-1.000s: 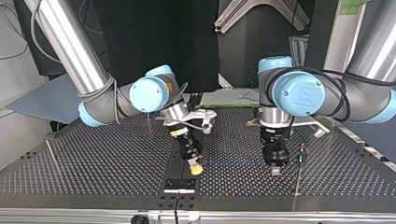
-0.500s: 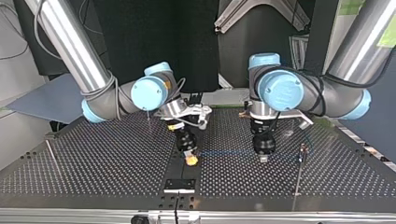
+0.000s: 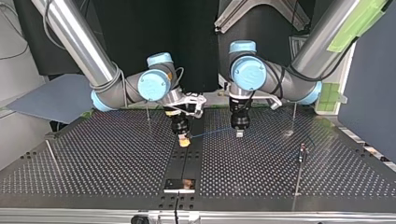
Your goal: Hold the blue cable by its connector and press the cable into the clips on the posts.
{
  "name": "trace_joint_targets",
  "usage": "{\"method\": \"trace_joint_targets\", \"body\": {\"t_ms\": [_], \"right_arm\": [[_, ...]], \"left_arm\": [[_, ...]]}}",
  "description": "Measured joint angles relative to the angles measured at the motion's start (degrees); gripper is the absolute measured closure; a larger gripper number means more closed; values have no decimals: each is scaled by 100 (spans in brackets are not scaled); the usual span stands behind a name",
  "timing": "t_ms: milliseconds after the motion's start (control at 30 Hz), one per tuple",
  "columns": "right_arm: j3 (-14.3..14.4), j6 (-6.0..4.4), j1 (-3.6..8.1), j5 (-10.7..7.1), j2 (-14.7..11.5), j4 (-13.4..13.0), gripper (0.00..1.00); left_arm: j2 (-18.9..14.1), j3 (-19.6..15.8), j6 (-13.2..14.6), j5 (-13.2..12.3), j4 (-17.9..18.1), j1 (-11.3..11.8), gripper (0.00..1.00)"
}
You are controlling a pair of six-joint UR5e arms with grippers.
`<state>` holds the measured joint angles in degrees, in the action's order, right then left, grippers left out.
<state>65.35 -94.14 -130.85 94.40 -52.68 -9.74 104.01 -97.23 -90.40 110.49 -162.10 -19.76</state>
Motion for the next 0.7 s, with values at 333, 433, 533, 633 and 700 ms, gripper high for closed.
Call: {"method": "trace_joint_targets", "body": {"t_ms": [333,433,533,633,700], "right_arm": [[615,40,84,208,-5,-554,100],[798,63,93,304,-4,-735,100],[976,73,110,337,-3,-913,100],[1149,74,121,353,-2,-1087,100],[1253,68,128,365,0,-1191,100]], "left_arm": [[433,-328,101,322,492,-376,100],[610,-412,50,465,671,-553,100],[739,-505,18,526,862,-734,100],[787,-589,-28,535,1026,-841,100],[800,-621,-73,533,1104,-887,100]]}}
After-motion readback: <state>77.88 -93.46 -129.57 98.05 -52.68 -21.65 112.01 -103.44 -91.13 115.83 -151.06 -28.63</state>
